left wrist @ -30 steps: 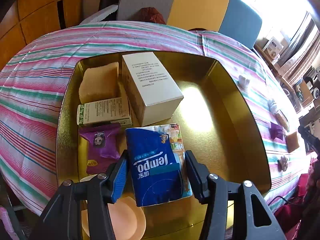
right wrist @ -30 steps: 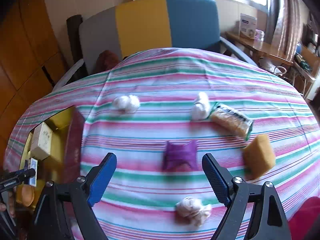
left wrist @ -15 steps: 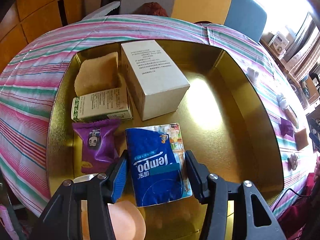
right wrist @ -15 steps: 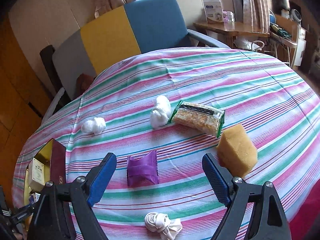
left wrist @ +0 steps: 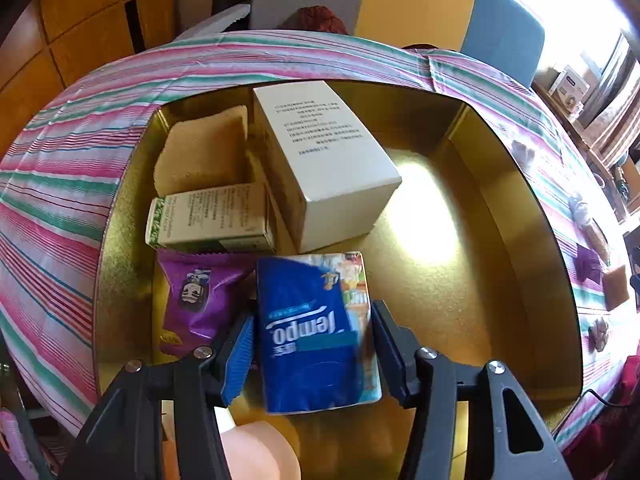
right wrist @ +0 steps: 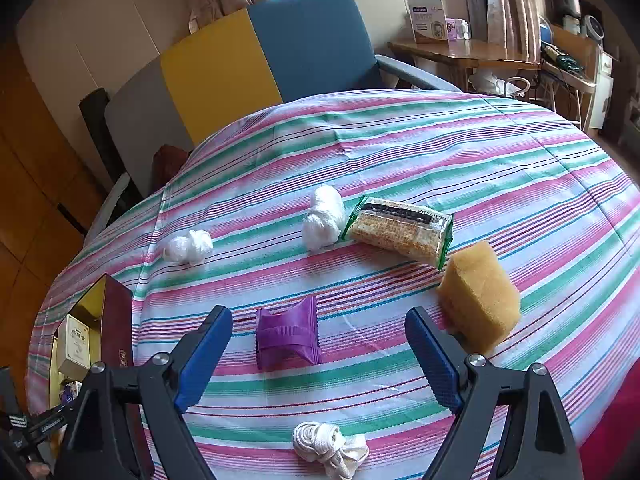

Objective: Organize objects
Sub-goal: 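Lower the Tempo pack into the tray and open the left gripper while the right withdraws, then move the left gripper to the white plastic-wrapped ball and grasp it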

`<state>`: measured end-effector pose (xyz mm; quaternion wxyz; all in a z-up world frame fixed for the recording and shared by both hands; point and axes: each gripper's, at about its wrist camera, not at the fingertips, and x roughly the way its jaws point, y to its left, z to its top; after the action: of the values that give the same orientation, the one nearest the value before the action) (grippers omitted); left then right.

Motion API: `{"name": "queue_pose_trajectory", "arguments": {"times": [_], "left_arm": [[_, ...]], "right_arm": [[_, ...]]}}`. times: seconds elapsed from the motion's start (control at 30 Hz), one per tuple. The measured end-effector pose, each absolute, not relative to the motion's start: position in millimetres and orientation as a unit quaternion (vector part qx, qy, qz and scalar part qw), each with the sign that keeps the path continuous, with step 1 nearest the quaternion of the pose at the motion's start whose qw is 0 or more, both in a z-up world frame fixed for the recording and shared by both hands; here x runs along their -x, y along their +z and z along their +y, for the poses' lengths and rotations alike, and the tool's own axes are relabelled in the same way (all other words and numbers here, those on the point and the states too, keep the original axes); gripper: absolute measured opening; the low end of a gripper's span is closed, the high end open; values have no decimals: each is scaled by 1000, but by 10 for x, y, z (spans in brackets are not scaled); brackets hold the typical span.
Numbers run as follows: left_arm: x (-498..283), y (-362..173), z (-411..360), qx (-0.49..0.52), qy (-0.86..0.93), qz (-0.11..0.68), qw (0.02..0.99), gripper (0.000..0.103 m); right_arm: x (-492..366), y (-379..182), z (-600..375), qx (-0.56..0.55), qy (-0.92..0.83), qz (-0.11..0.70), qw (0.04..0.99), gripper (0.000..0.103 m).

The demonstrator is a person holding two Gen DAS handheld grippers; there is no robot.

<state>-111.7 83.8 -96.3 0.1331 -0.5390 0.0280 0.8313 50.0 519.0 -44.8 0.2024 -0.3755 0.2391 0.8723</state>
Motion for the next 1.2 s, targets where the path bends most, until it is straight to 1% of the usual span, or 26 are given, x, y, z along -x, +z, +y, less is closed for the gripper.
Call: {"name": "queue_pose_trajectory", "arguments": {"times": [0.23, 0.33, 0.77, 1.07, 1.2], "left_arm": [[1067, -919, 792, 526, 840, 30, 129, 57], [1042, -902, 771, 522, 843, 33, 128, 59], [742, -416, 580, 448, 884, 47, 123, 61], [532, -47, 747, 403, 897, 66, 169, 61], [486, 34, 898, 398, 895, 71, 190, 61]], "right_arm": [[-482, -477, 5202, 383, 869, 239, 204, 91], [-480, -488, 5203, 384, 867, 239, 206, 92], [-482, -518, 5210, 389, 863, 241, 214, 93], [-501, -509, 5216, 384, 864, 247, 212, 93], [-522, -491, 5233, 377, 865, 255, 209, 93]]}}
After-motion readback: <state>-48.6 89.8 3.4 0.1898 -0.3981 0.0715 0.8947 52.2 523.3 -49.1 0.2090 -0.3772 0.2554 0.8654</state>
